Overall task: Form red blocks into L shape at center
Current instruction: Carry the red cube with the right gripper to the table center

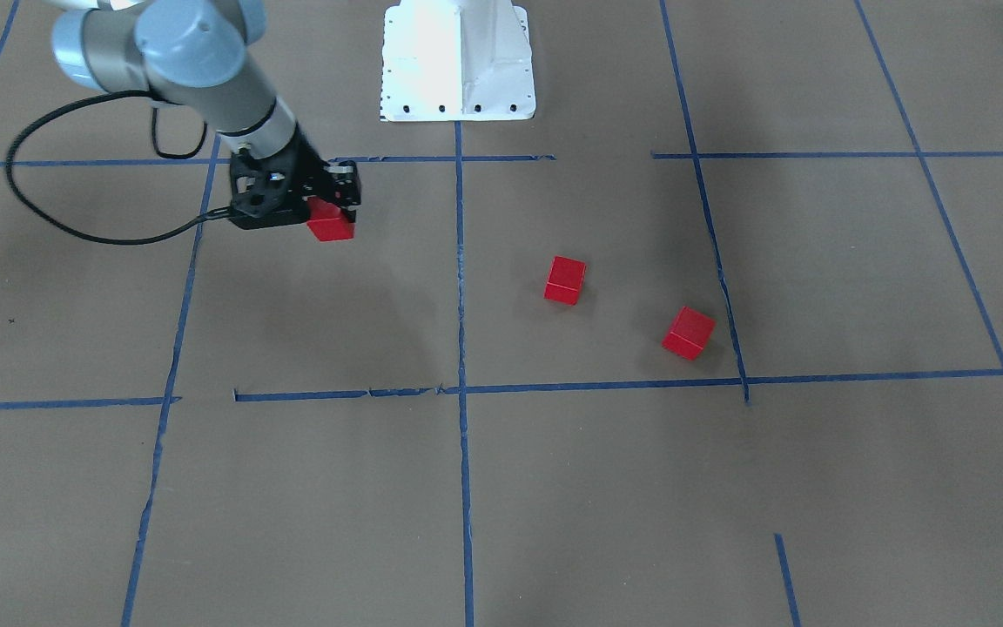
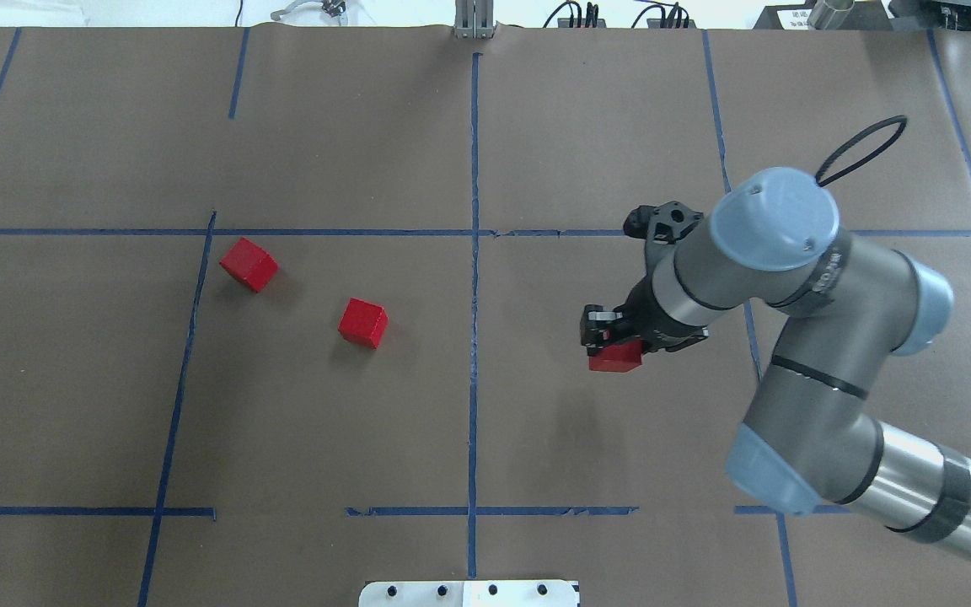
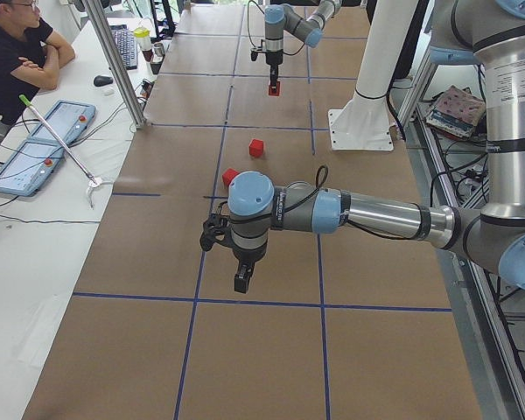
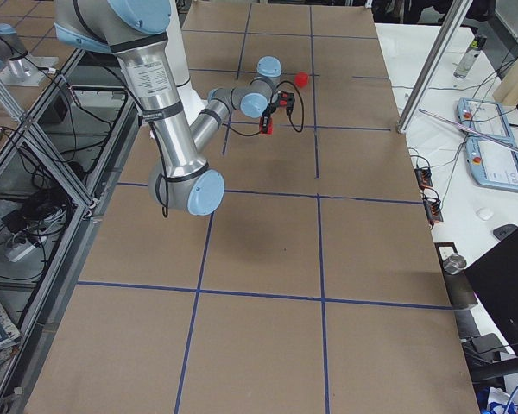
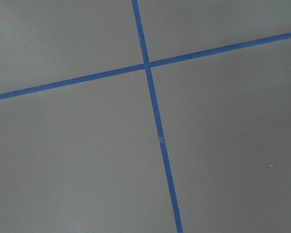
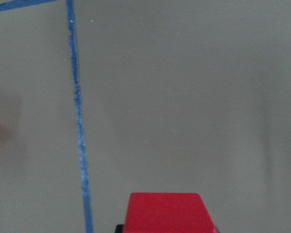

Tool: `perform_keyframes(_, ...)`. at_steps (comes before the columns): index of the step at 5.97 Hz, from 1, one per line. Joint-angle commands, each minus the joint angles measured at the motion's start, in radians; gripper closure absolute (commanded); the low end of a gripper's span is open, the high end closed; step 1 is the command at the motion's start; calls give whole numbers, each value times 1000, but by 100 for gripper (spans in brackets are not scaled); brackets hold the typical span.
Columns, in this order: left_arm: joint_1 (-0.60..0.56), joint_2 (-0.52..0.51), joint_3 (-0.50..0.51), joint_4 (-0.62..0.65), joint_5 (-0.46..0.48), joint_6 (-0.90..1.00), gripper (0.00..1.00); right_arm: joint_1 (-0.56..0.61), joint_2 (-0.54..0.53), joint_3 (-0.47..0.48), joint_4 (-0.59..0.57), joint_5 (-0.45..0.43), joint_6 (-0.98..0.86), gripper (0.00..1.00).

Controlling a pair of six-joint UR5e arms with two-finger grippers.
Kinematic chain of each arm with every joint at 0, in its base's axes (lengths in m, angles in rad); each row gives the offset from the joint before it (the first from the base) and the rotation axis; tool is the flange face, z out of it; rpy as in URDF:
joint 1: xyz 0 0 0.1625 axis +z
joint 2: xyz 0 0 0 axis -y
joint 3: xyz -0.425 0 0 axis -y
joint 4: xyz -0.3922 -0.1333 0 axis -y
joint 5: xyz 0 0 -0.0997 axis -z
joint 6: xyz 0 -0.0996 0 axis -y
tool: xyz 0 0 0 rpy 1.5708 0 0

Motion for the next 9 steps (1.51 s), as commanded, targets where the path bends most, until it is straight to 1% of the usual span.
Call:
perform_keyframes(1, 0, -1, -3, 0, -1, 0, 0, -71, 179, -190, -2, -88, 97, 100)
perform_keyframes(2, 0, 0, -3, 0, -1, 0, 0, -80, 187, -214, -1, -96, 100, 100)
perform_keyframes(3, 0, 0, -6, 0, -1, 0, 0, -86, 213, -258, -4, -104, 102, 99)
perform_keyframes(8, 0, 0, -6, 3, -1, 0, 0, -117, 221, -275, -4, -122, 85, 96)
perform_keyframes(9, 0, 0, -6, 3, -1, 0, 0, -118, 219, -274, -4, -121, 82, 84)
